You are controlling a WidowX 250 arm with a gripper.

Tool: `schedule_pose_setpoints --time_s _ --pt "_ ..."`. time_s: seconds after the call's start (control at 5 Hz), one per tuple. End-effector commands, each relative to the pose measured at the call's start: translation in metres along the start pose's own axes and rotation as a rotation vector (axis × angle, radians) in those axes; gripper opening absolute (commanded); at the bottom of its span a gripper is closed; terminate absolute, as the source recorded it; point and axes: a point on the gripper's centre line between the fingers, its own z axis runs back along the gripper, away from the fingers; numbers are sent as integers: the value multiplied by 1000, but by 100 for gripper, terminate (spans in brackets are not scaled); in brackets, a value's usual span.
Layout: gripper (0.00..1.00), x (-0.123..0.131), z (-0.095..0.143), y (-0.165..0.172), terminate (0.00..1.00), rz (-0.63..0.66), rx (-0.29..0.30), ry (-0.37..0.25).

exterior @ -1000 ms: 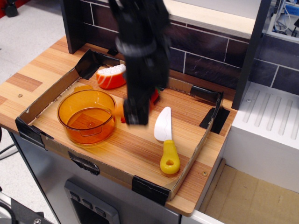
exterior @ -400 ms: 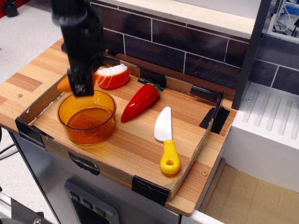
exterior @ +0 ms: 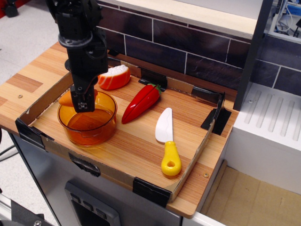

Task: Put carrot in pot

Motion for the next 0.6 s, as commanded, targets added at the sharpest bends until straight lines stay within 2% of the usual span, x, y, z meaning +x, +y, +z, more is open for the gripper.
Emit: schedule_pose_setpoints --time_s 0.0,0.2,0.4 --pt "100 -17 15 8 0 15 12 -30" --pt "100 -17 26 9 0 19 10 -52" --pt "100 -16 51 10 0 30 33 -79"
